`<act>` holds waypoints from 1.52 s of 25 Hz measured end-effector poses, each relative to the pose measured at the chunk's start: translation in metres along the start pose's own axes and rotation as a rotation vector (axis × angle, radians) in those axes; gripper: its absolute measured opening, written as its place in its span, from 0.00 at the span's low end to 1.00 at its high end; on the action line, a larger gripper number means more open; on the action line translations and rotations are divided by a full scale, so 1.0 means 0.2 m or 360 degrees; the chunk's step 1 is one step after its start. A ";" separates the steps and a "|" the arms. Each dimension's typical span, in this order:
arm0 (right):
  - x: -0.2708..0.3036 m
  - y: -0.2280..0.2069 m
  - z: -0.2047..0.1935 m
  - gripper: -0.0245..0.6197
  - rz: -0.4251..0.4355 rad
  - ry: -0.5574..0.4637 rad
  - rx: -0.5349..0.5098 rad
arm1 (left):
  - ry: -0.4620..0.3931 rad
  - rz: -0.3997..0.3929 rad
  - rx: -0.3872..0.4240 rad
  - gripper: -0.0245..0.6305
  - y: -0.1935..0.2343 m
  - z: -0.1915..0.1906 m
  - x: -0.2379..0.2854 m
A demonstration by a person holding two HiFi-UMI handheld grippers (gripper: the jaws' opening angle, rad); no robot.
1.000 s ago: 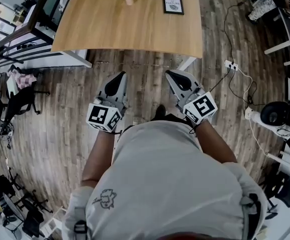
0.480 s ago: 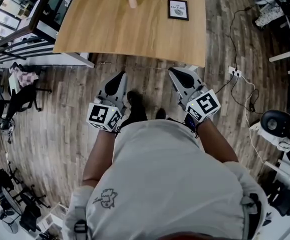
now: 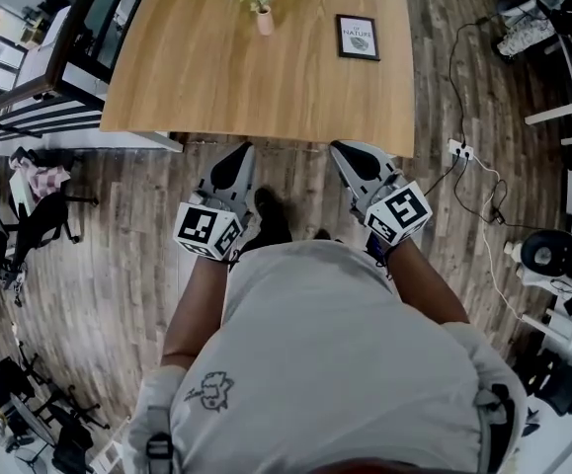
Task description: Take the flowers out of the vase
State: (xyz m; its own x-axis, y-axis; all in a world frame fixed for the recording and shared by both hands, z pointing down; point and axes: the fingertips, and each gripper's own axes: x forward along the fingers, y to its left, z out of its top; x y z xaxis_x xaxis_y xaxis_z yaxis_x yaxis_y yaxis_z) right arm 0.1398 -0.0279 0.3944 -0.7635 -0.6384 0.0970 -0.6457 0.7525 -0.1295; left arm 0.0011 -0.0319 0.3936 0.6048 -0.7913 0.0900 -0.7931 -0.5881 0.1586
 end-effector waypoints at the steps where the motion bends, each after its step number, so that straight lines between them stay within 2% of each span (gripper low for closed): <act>1: 0.06 -0.02 0.01 0.05 -0.0011 0.0000 0.0002 | -0.0002 -0.0010 -0.0002 0.04 0.06 0.01 0.02; 9: 0.49 -0.07 0.14 0.05 -0.0082 -0.0004 -0.0043 | -0.0005 -0.0109 0.0017 0.04 0.50 0.12 0.09; 14: 0.63 -0.09 0.15 0.05 -0.0141 -0.0023 0.0005 | -0.0013 -0.0153 0.0023 0.04 0.68 0.16 0.11; 23: 0.80 -0.19 0.20 0.05 -0.0149 -0.0023 -0.0032 | -0.0022 -0.0160 0.0026 0.04 0.81 0.20 0.21; 38: 1.23 -0.62 0.18 0.07 -0.0047 0.0066 0.0008 | 0.0029 -0.0035 -0.0049 0.04 1.08 0.20 0.55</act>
State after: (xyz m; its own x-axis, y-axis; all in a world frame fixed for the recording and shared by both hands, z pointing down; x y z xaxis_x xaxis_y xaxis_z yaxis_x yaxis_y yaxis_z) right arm 0.0327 -0.2850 0.3981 -0.7438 -0.6532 0.1415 -0.6681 0.7325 -0.1308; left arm -0.1059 -0.2531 0.3991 0.6233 -0.7750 0.1042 -0.7773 -0.5995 0.1906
